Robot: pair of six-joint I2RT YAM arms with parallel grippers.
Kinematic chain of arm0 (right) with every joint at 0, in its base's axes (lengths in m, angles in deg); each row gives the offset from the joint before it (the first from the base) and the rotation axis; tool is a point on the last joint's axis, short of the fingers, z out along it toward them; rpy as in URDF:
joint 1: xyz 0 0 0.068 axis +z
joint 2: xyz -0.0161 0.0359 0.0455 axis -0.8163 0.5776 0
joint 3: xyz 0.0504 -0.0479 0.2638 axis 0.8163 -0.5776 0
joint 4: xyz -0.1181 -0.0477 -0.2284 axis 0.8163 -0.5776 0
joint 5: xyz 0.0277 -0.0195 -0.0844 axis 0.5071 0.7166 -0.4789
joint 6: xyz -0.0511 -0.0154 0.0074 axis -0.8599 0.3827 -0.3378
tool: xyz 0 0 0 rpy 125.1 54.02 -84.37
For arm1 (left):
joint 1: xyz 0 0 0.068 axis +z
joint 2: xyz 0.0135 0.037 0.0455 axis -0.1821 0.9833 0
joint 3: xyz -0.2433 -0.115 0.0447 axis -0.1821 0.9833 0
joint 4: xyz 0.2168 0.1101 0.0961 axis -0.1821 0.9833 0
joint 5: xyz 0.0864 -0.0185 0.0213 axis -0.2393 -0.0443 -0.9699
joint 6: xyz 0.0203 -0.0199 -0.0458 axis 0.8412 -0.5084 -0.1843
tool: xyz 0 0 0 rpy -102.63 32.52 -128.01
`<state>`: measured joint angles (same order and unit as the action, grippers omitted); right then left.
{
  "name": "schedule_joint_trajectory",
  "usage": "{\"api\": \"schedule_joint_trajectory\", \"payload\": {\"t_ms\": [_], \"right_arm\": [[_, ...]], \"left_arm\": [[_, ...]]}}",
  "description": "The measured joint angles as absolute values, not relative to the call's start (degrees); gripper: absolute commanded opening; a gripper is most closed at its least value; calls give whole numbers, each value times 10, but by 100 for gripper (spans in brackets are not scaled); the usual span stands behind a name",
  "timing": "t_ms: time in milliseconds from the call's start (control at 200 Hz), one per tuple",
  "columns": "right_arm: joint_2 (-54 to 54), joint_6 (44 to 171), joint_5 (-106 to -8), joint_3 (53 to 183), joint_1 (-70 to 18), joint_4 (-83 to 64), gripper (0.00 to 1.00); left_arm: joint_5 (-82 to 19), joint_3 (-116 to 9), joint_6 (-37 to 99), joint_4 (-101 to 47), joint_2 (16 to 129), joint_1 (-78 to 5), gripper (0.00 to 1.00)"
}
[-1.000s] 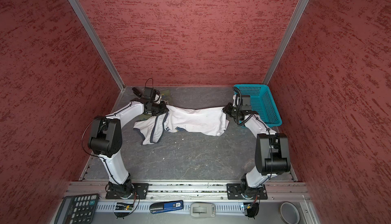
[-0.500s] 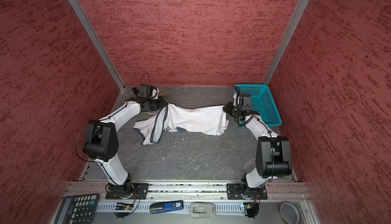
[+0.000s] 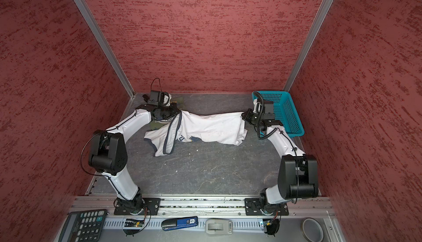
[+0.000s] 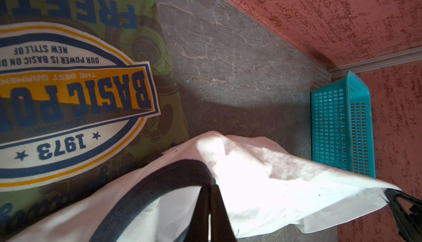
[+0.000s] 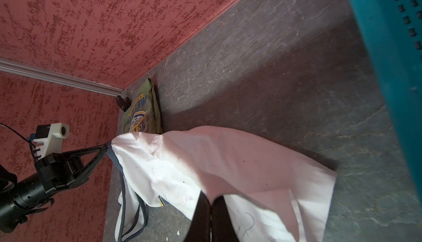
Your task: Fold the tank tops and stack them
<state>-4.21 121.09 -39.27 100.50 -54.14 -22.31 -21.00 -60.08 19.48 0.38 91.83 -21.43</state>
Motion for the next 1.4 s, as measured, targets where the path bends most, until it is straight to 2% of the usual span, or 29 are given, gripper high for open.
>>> {"api": "schedule_joint_trajectory", "payload": {"t_ms": [230,391,491,746,902,997,1132,1402], "right_arm": [[-54,1214,-390,1006,-541,-221,0],[-54,1215,-386,1006,-542,-221,0],[-54,1215,-385,1006,-542,-221,0],[-53,1214,-385,1006,-542,-221,0],[-56,1209,-394,1006,-542,-229,0],[-74,1202,-404,1006,-545,-252,0],[-136,1189,-414,1028,-555,-307,0],[-281,1157,-390,1206,-559,-406,0]], "left_arm": [[-201,-601,195,-2,924,-216,18],[-198,-604,195,-10,962,-218,24],[-194,-608,195,-11,985,-219,24],[-193,-619,190,-19,1000,-227,6],[-201,-610,186,-25,981,-225,1],[-206,-586,185,-23,927,-222,0],[-214,-553,187,-9,787,-217,0],[-199,-551,202,19,474,-183,0]]}}
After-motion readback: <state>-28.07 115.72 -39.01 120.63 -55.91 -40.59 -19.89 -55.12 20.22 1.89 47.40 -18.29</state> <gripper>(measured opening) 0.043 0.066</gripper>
